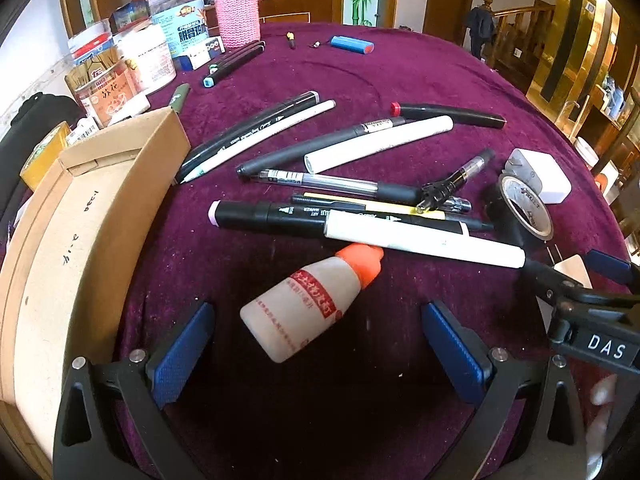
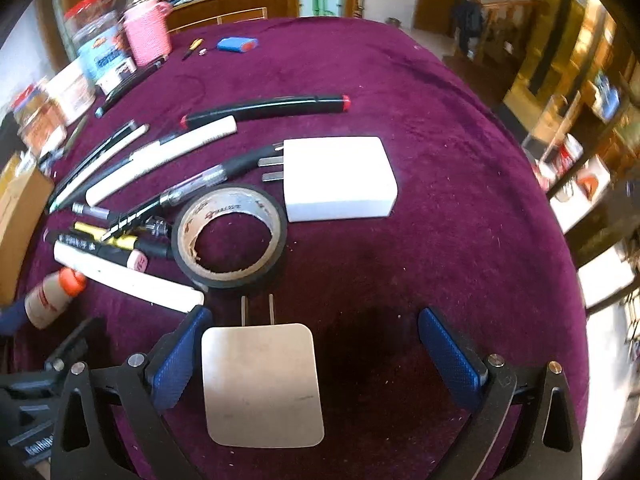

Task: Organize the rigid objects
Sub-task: 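Lift the white charger plug held in the right tool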

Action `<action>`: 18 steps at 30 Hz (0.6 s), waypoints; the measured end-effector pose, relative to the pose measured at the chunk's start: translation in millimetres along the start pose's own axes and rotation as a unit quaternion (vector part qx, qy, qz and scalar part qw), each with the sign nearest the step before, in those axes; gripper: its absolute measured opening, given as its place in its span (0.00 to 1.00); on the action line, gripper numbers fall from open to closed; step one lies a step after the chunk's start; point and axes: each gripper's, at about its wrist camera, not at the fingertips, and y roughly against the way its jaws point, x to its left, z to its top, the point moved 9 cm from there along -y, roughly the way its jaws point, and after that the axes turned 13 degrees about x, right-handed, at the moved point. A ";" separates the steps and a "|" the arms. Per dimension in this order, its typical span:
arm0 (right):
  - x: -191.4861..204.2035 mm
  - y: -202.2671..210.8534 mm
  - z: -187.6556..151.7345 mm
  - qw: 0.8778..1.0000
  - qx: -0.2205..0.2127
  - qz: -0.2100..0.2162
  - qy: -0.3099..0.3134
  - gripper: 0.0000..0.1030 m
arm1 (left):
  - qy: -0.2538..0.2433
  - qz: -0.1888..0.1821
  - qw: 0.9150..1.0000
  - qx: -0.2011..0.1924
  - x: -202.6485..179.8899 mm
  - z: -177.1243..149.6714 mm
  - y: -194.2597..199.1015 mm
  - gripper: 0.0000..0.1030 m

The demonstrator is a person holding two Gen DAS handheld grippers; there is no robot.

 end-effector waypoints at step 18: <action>-50.3 162.7 -18.3 0.926 -0.364 -0.025 -0.091 1.00 | -0.006 -0.072 0.996 -0.060 1.7 -4.5 41.7 1.00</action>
